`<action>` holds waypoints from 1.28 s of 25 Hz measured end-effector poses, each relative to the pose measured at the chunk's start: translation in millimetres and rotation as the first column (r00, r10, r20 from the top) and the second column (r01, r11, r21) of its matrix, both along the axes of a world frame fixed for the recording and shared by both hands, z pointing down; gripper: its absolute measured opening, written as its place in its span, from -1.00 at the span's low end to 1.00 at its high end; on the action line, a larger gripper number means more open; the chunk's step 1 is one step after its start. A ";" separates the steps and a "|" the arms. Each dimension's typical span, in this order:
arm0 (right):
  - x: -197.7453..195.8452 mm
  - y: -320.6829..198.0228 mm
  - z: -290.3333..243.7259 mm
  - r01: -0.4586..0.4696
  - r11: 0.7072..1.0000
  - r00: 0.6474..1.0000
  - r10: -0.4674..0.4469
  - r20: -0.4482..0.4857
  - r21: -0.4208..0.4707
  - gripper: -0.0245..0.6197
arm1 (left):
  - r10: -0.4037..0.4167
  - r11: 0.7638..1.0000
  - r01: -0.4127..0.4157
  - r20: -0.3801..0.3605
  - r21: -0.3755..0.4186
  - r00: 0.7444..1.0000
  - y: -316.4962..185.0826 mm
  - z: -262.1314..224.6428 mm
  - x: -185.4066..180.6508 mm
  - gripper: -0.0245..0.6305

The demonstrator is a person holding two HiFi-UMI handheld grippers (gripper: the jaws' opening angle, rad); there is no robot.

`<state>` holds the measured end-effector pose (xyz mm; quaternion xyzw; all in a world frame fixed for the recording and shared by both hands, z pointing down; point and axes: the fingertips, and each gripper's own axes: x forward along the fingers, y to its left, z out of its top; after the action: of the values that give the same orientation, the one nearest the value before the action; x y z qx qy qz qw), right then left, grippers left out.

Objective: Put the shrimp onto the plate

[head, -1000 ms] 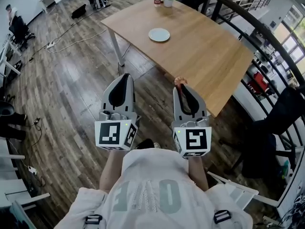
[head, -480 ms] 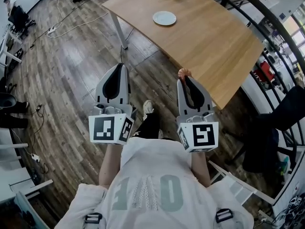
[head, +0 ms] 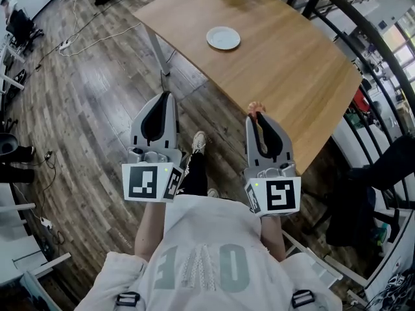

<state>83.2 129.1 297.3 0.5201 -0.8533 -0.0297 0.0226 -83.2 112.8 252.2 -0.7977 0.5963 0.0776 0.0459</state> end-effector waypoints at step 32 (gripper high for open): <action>-75.0 -322.0 -18.0 -0.091 0.993 0.984 0.077 -0.161 -0.079 -0.73 | 0.157 0.982 -0.157 -0.011 -0.105 0.988 -337.7 15.8 -53.5 -0.89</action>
<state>8.2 -193.0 279.3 0.5503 -0.8266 -0.0329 0.1134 -136.7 -224.9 267.9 -0.8435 0.5347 0.0505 -0.0032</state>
